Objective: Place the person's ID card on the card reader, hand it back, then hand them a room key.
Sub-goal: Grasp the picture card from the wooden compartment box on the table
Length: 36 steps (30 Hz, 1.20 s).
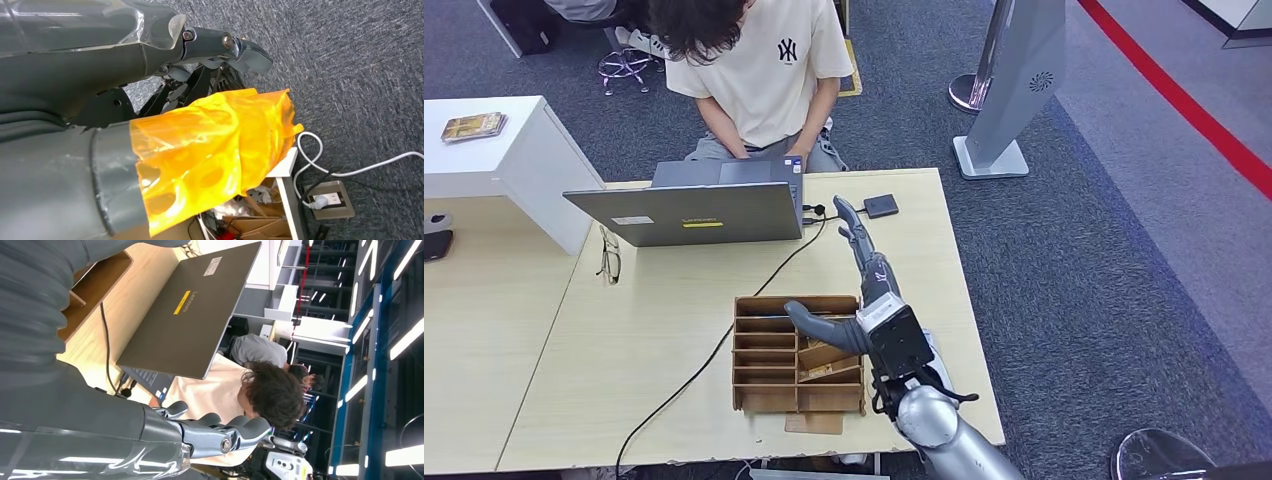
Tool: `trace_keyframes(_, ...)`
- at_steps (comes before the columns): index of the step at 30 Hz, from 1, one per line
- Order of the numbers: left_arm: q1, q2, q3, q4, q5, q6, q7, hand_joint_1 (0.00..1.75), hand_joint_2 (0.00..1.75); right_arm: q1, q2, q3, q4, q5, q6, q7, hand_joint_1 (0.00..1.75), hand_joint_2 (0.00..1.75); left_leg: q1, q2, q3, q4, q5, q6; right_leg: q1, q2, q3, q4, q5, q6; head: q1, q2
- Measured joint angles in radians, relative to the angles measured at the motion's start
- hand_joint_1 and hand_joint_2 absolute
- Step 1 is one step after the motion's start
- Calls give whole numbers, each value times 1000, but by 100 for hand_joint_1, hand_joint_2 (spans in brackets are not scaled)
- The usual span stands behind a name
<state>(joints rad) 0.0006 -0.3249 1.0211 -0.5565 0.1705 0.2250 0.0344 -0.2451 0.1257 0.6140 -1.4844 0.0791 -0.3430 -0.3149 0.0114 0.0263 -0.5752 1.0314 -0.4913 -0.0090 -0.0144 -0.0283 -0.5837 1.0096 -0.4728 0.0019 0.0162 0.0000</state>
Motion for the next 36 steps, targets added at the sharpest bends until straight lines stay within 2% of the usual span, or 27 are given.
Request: trace_keyframes(36,33,6,-125,-47,85,86,12,0,0,39,-13,1,-14,19,-14,11,0,175,0,0,0,0,0,0,0,0,0,0,0,0,0,0)
